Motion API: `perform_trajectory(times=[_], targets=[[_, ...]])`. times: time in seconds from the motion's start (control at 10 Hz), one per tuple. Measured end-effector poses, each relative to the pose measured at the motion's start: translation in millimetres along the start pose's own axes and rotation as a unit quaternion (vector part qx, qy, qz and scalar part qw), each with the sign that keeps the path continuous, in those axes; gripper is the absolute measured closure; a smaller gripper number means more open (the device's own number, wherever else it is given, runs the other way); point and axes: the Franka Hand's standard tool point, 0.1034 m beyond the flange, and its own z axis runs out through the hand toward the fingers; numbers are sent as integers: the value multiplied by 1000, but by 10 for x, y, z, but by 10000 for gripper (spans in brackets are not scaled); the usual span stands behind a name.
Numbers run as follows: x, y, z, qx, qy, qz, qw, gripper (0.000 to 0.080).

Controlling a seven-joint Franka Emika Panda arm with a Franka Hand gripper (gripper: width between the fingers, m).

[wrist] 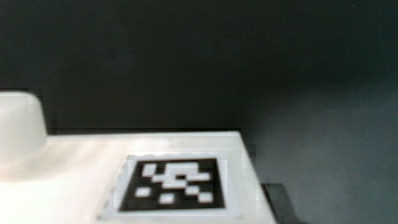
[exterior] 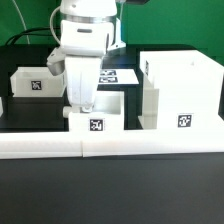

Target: Assemble drawer

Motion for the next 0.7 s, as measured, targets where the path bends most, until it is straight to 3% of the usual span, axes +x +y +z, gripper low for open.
perform_trajectory(times=[0.2,0.5,0.6,0.7], targets=[[3,18,-1,-11,1,1,1000,757],[21,11,40,-12,2,-1,1000,757],[48,32,39,-23,4,-2,1000,757],[37,26,43,-21,4,-2,1000,757]])
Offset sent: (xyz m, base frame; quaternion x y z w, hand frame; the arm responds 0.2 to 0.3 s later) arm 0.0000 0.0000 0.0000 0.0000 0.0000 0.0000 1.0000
